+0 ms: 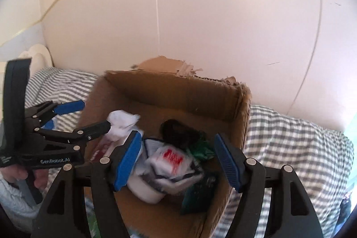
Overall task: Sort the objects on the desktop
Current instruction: 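Open both grippers to drop the tissue and black cup into the box, then move both open grippers back toward the green medicine box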
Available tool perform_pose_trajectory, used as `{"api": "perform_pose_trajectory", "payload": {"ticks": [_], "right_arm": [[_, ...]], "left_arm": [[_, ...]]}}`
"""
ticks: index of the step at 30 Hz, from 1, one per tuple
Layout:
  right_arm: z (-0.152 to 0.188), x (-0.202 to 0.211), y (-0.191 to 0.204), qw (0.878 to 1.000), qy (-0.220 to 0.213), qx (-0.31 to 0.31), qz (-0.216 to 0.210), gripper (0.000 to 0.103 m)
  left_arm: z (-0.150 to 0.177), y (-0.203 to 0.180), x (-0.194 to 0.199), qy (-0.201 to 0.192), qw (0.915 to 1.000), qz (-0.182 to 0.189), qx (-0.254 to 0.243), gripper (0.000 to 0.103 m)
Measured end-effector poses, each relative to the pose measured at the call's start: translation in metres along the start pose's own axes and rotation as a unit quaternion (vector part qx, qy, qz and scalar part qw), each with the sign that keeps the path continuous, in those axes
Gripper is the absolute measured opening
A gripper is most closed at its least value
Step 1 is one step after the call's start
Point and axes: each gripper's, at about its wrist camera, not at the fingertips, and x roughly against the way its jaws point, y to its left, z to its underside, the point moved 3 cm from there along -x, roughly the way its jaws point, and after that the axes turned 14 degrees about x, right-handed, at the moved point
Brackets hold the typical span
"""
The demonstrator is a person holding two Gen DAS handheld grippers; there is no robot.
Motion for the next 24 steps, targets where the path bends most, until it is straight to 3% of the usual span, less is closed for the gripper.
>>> {"api": "perform_pose_trajectory", "payload": {"ticks": [4,11,15,19,22,24], "right_arm": [[0.023,0.03,0.016,1.0,0.003,0.012,-0.019,0.07],[0.084,0.067,0.064,0.994,0.056,0.069,-0.065,0.071],[0.117,0.06,0.085,0.987,0.102,0.091,-0.09,0.071],[0.144,0.04,0.102,0.973,0.153,0.124,-0.118,0.071],[0.155,0.024,0.108,0.965,0.183,0.132,-0.132,0.071],[0.156,0.014,0.108,0.966,0.202,0.101,-0.122,0.071]], "left_arm": [[0.028,0.011,0.025,0.022,0.9995,-0.008,0.019,0.09],[0.097,0.02,0.059,0.062,0.9974,-0.035,0.014,0.09],[0.133,0.024,0.05,0.084,0.9938,-0.074,-0.001,0.09],[0.165,0.035,0.029,0.138,0.9851,-0.103,0.006,0.09],[0.168,0.037,0.024,0.136,0.9834,-0.121,-0.003,0.09],[0.167,0.037,0.02,0.136,0.9826,-0.127,-0.005,0.091]]}}
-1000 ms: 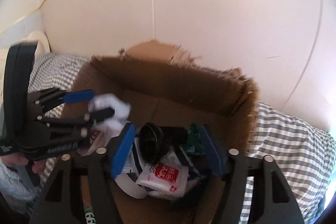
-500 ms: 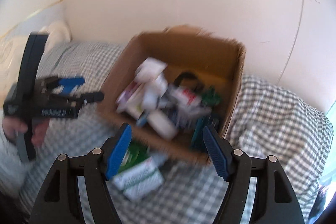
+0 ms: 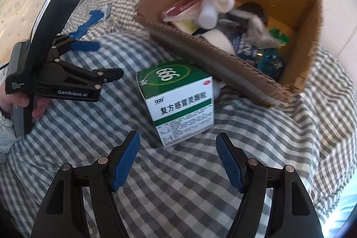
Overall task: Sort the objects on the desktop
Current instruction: 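Move both open grippers back toward the green medicine box, then grasp the green-and-white medicine box with the right gripper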
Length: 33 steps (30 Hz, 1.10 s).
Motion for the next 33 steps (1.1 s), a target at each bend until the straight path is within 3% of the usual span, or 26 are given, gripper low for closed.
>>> {"api": "perform_pose_trajectory", "payload": {"ticks": [10,12,21,33], "right_arm": [[-0.026,-0.038,-0.011,0.997,0.051,0.046,-0.028,0.074],[-0.031,-0.044,-0.016,0.997,0.053,0.046,-0.027,0.08],[-0.045,-0.068,-0.029,0.997,0.062,0.028,-0.034,0.087],[-0.042,-0.057,-0.035,0.998,0.056,0.021,-0.025,0.088]], "left_arm": [[-0.002,0.002,-0.01,0.026,0.9993,0.025,0.009,0.102],[-0.003,0.003,-0.012,0.028,0.9992,0.027,0.01,0.103],[-0.004,0.002,-0.016,0.033,0.9989,0.031,0.012,0.103],[-0.007,0.0,-0.016,0.033,0.9987,0.036,0.018,0.103]]}}
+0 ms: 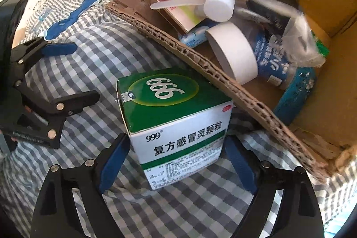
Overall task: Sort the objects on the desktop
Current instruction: 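Grasp the green-and-white medicine box with the right gripper, then lift the medicine box with the right gripper while the left gripper grasps the black hair tie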
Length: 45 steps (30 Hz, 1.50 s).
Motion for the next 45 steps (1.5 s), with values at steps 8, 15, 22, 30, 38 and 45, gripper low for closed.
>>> {"api": "perform_pose_trajectory", "payload": {"ticks": [8,15,22,30,38,45], "right_arm": [[0.002,-0.003,-0.006,0.999,0.018,0.03,-0.026,0.088],[-0.009,-0.025,-0.002,0.998,0.025,0.019,-0.063,0.085],[0.008,0.027,-0.002,0.999,-0.022,-0.038,0.01,0.081],[0.071,0.125,-0.01,0.978,-0.115,-0.135,0.107,0.08],[0.084,0.141,-0.017,0.964,-0.153,-0.177,0.126,0.08],[0.098,0.135,-0.029,0.961,-0.167,-0.189,0.111,0.08]], "left_arm": [[-0.001,0.0,-0.001,0.0,1.0,-0.003,-0.002,0.103],[-0.002,0.001,-0.002,0.0,1.0,0.002,0.001,0.103],[-0.002,0.002,0.0,-0.008,0.9998,0.014,0.007,0.103],[-0.003,-0.029,0.008,-0.022,0.9987,0.044,-0.012,0.103],[0.009,-0.084,-0.024,0.011,0.9964,0.053,-0.064,0.089],[0.027,-0.122,-0.05,0.045,0.9875,0.067,-0.136,0.065]]}}
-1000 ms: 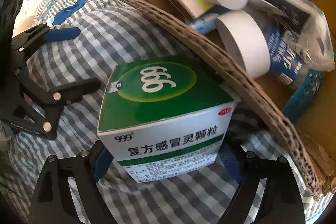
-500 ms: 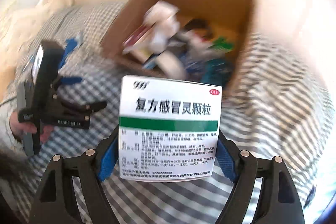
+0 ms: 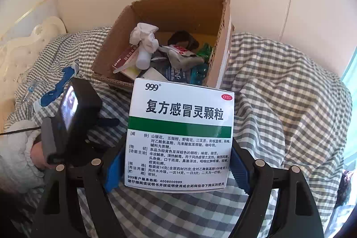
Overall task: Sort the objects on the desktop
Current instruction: 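Lift the medicine box with the right gripper while the left gripper grasps the black hair tie, then carry the medicine box and hair tie with both grippers over the box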
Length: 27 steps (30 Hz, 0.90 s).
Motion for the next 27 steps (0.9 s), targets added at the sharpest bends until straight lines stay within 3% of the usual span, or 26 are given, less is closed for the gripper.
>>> {"api": "perform_pose_trajectory", "payload": {"ticks": [4,6,8,16,23,27], "right_arm": [[0.002,-0.006,-0.005,1.0,-0.009,-0.009,-0.01,0.08],[0.002,-0.007,-0.007,1.0,-0.011,-0.013,-0.014,0.08],[0.003,-0.007,-0.008,1.0,-0.013,-0.016,-0.016,0.08],[0.004,0.001,-0.001,1.0,-0.022,-0.021,-0.002,0.08],[-0.003,0.024,0.017,0.999,-0.032,-0.007,0.01,0.079],[-0.012,0.038,0.031,0.999,-0.045,-0.002,0.006,0.079]], "left_arm": [[-0.005,-0.005,-0.018,0.033,0.999,0.031,0.005,0.041],[-0.007,-0.003,-0.019,0.038,0.9985,0.039,0.01,0.02],[-0.007,-0.001,-0.017,0.04,0.9977,0.052,0.02,0.012],[0.0,0.009,0.006,0.027,0.997,0.05,0.053,0.006],[0.0,0.017,0.06,-0.033,0.9945,0.064,0.076,0.006],[-0.008,0.023,0.089,-0.073,0.9931,0.052,0.075,0.006]]}}
